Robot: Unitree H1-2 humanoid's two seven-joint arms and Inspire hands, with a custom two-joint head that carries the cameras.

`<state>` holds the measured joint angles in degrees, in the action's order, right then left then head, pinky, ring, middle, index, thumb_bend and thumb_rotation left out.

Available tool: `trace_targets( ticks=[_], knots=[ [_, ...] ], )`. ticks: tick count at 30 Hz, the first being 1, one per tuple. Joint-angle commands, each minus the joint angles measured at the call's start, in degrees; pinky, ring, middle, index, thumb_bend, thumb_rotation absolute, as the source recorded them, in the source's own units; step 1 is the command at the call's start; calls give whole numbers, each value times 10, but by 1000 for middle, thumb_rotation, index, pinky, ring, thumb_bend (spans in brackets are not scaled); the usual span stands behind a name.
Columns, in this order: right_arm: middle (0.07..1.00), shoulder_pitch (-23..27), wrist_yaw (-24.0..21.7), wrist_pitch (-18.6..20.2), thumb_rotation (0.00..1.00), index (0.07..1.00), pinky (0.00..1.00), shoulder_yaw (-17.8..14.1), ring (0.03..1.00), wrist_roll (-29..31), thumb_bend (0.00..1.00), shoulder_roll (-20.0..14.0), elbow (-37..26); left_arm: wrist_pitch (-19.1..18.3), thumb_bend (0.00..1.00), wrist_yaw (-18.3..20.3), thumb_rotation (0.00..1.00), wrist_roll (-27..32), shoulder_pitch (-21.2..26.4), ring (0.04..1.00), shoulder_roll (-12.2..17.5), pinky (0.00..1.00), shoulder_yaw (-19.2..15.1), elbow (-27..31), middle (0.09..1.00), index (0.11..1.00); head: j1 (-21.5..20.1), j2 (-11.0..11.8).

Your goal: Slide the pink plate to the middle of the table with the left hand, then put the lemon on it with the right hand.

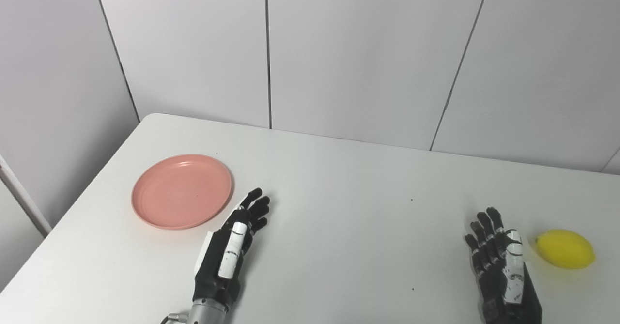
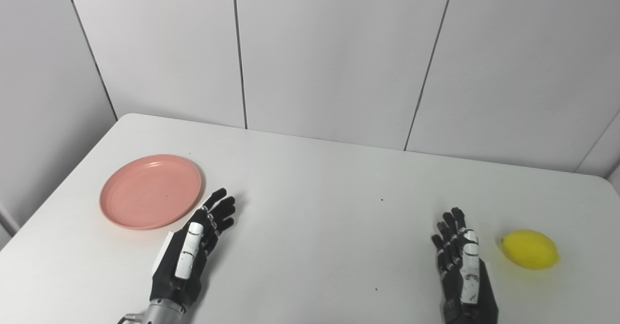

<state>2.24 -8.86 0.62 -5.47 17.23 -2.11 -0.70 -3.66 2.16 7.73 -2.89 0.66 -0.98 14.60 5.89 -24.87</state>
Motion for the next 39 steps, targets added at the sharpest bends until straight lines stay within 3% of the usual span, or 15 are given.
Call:
trace_targets(
  ticks=[1, 8, 16, 20, 26, 32, 39],
  knots=[
    [982, -31, -2, -4, 1000, 985, 1000, 7, 999, 3, 667, 15, 27, -20, 809, 4, 916, 11, 30, 866, 16, 890, -10, 30, 850, 830, -1, 0],
    [969, -33, 1, 0, 983, 972, 1000, 8, 991, 1, 685, 19, 24, -103, 807, -4, 991, 34, 84, 824, 38, 847, -36, 64, 803, 760, -3, -1],
    [964, -33, 4, 2, 992, 974, 1000, 11, 994, -1, 670, 20, 23, -164, 827, -3, 993, 51, 148, 836, 69, 852, -58, 99, 813, 750, -4, 1],
    [964, -32, 3, -3, 994, 973, 1000, 11, 995, -3, 666, 20, 28, -151, 855, 3, 978, 62, 176, 844, 90, 863, -81, 77, 826, 767, -4, 2],
    [964, -33, 5, 3, 993, 972, 1000, 12, 993, -3, 675, 21, 26, -106, 888, 34, 977, 87, 207, 846, 147, 871, -126, -7, 843, 793, -6, 2],
    [962, -33, 6, 4, 996, 972, 1000, 12, 993, -3, 670, 21, 25, -84, 895, 68, 973, 106, 232, 828, 198, 809, -147, -68, 824, 781, -7, 2],
    [965, -33, 4, 2, 1000, 985, 1000, 13, 995, -4, 668, 18, 28, -52, 890, 83, 947, 114, 258, 875, 221, 863, -161, -123, 857, 847, -7, 2]
  ],
)
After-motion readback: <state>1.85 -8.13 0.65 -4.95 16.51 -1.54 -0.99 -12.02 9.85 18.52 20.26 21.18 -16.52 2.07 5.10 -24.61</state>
